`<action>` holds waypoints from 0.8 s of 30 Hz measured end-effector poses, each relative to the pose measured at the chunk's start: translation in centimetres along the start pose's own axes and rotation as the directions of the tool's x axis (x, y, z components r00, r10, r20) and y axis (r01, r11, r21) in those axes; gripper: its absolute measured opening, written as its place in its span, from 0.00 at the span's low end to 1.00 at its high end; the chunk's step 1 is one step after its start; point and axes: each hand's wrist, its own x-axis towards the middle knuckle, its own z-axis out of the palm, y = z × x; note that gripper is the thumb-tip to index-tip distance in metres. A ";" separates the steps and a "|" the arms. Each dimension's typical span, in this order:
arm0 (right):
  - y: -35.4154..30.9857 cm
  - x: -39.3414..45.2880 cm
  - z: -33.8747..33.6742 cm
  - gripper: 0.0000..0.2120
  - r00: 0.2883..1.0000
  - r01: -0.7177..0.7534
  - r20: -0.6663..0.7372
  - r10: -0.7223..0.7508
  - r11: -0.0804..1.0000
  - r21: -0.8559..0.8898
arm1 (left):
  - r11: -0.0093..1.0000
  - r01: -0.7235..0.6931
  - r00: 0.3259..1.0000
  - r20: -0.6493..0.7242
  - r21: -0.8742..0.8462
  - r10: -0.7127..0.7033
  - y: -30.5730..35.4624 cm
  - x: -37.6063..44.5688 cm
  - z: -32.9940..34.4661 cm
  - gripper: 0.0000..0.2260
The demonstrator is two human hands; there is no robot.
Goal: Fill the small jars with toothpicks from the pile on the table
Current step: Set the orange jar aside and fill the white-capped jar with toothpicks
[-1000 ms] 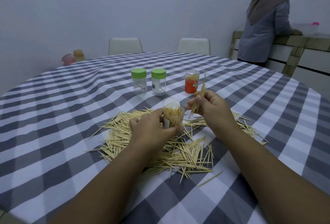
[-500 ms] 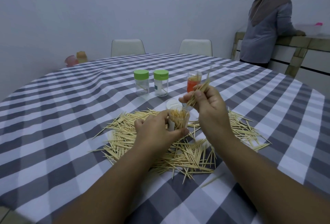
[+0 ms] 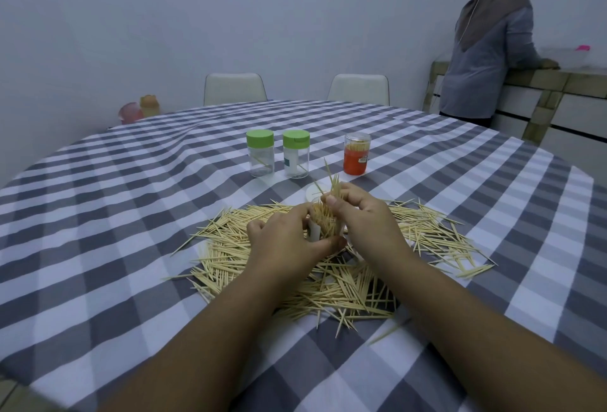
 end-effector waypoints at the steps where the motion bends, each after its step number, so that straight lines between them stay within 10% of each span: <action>1: 0.0 0.0 0.0 0.16 1.000 -0.011 0.008 0.011 1.000 0.012 | 1.000 0.000 1.000 0.001 0.001 0.000 0.0 0.0 0.0 0.16; 24: 1.0 -0.4 0.7 0.20 0.872 0.457 0.087 -0.481 0.740 -0.494 | 0.999 -0.024 1.000 -0.003 0.042 0.024 0.0 0.2 0.3 0.10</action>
